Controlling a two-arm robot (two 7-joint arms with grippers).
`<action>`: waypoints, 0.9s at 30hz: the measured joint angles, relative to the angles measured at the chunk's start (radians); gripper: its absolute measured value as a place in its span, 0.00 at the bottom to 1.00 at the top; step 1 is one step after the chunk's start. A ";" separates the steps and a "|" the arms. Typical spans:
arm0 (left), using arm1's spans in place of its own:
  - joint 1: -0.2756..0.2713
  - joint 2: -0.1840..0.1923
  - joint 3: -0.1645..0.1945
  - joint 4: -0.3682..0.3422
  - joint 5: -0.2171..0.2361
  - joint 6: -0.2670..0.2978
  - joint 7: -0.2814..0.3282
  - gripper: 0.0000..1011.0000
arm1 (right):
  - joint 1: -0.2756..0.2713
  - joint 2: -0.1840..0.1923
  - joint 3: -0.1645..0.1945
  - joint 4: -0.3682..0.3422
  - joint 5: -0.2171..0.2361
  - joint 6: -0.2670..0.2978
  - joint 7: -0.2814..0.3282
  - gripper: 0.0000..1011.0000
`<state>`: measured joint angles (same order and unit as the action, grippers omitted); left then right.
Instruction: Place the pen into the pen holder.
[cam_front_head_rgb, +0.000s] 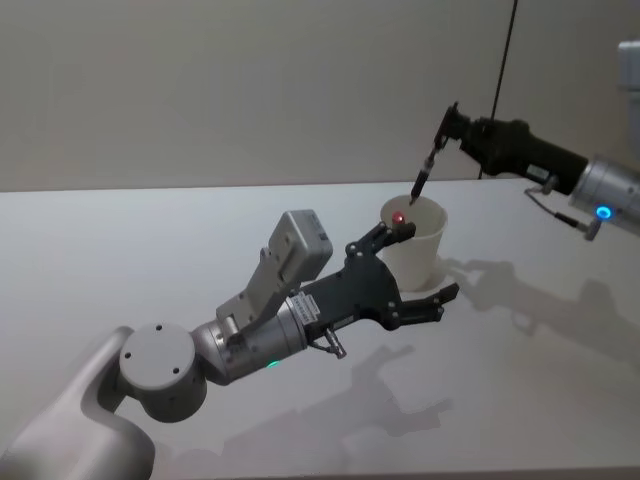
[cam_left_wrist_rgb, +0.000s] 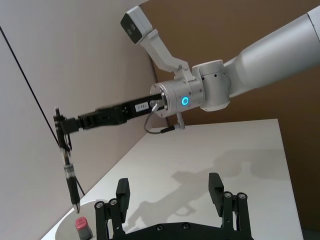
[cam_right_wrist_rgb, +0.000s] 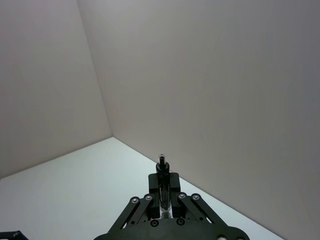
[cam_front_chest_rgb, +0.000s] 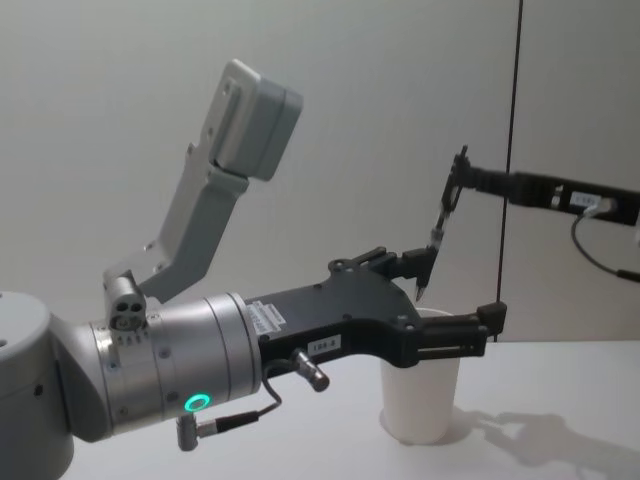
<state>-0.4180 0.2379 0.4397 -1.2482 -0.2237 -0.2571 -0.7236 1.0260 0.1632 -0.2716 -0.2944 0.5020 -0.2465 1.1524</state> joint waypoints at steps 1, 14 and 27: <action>0.000 0.000 0.000 0.000 0.000 0.000 0.000 0.99 | 0.009 -0.005 -0.006 0.023 -0.005 -0.009 0.000 0.11; 0.000 0.000 0.000 0.000 0.000 0.000 0.000 0.99 | 0.051 -0.038 -0.042 0.143 -0.041 -0.071 -0.033 0.11; 0.000 0.000 0.000 0.000 0.000 0.000 0.000 0.99 | 0.064 -0.058 -0.054 0.194 -0.068 -0.108 -0.093 0.39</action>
<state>-0.4180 0.2378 0.4397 -1.2482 -0.2237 -0.2571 -0.7236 1.0896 0.1052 -0.3259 -0.1006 0.4342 -0.3549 1.0592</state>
